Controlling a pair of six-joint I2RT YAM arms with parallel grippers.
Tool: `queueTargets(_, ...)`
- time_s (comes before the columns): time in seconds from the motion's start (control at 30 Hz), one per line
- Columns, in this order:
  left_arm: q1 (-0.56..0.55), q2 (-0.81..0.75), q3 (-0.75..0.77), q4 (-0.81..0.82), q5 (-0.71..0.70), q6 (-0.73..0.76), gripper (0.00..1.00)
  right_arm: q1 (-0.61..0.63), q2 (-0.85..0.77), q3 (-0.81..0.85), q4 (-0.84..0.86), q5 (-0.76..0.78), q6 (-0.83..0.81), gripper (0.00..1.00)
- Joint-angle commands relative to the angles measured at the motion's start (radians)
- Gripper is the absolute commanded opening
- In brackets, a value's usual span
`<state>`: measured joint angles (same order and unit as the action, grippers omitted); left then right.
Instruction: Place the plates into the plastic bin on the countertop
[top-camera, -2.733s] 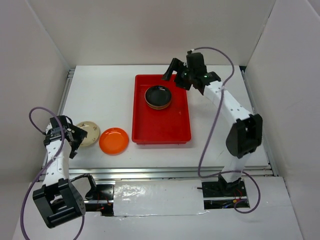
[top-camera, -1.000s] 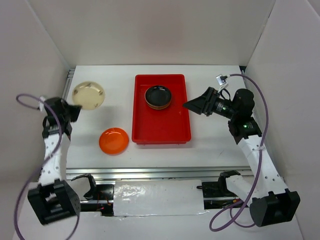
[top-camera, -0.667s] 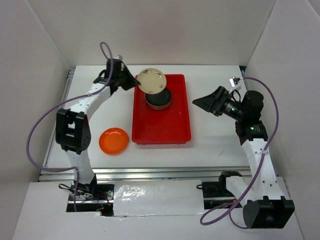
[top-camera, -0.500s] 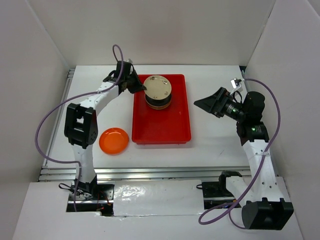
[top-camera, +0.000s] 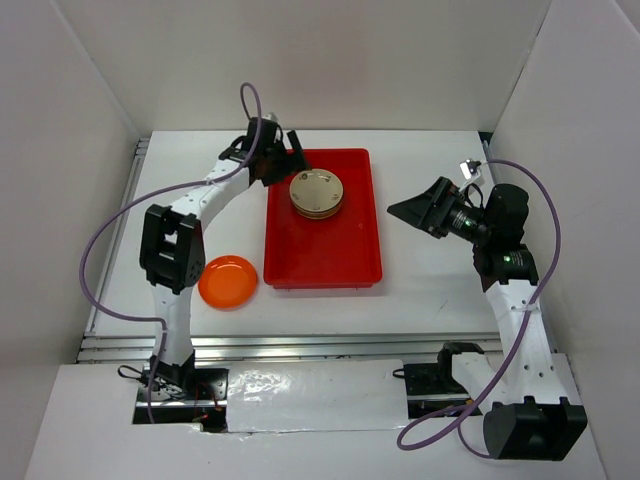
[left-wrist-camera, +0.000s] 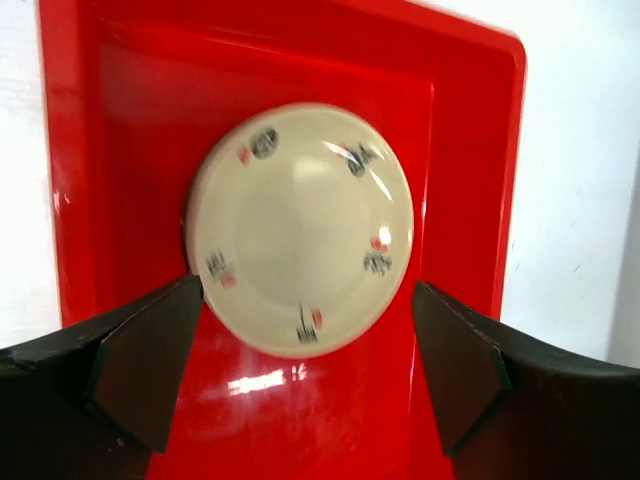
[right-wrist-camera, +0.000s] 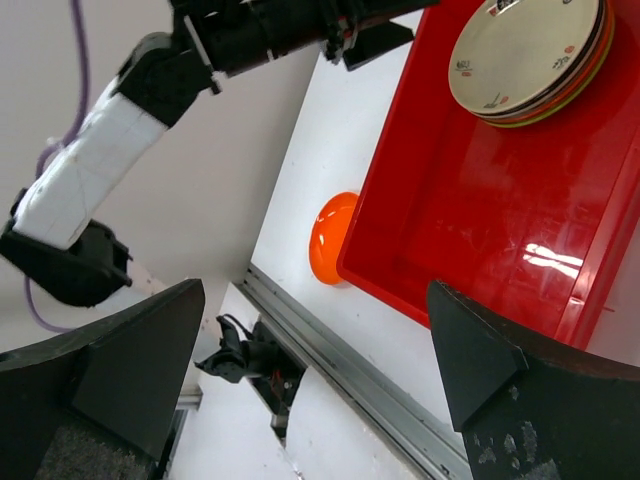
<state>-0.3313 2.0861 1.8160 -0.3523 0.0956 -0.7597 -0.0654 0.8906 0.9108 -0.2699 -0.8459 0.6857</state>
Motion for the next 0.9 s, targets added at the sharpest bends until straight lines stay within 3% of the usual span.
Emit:
queueTargets(0.0,-0.098,-0.166,0.030,-0.045,-0.152,0.080,0.99,-0.004,-0.002,0.040,0.017,-0.013,-0.015,1.00)
queueTargets(0.07,-0.164,-0.298,-0.003,-0.077,-0.379,0.089,0.99,-0.004,0.001,0.037,0.024,-0.012,-0.011,1.00)
queueTargets(0.13,-0.164,-0.412,-0.072,-0.186,-0.570,-0.026,0.99,-0.004,0.004,0.027,0.038,-0.013,-0.008,1.00)
queueTargets(0.2,-0.121,-0.483,-0.196,-0.267,-0.599,-0.125,0.99,-0.001,0.004,0.017,0.050,-0.015,-0.003,1.00)
queueTargets(0.23,-0.054,-0.515,-0.252,-0.337,-0.596,-0.220,0.99,0.004,0.007,0.005,0.066,-0.018,0.000,1.00)
queueTargets(0.33,0.074,-0.670,-0.525,-0.373,-0.547,-0.315,0.99,0.019,0.021,-0.012,0.078,-0.018,-0.003,1.00)
queueTargets(0.47,0.222,-0.973,-0.913,-0.334,-0.464,-0.343,0.99,0.044,0.044,-0.024,0.087,-0.009,-0.009,1.00)
queueTargets(0.63,0.314,-1.208,-1.090,-0.323,-0.393,-0.282,0.99,0.098,0.077,-0.023,0.118,0.014,0.003,1.00)
queueTargets(0.87,0.416,-1.180,-1.254,-0.243,-0.237,-0.176,0.99,0.167,0.110,0.003,0.110,0.044,-0.002,1.00)
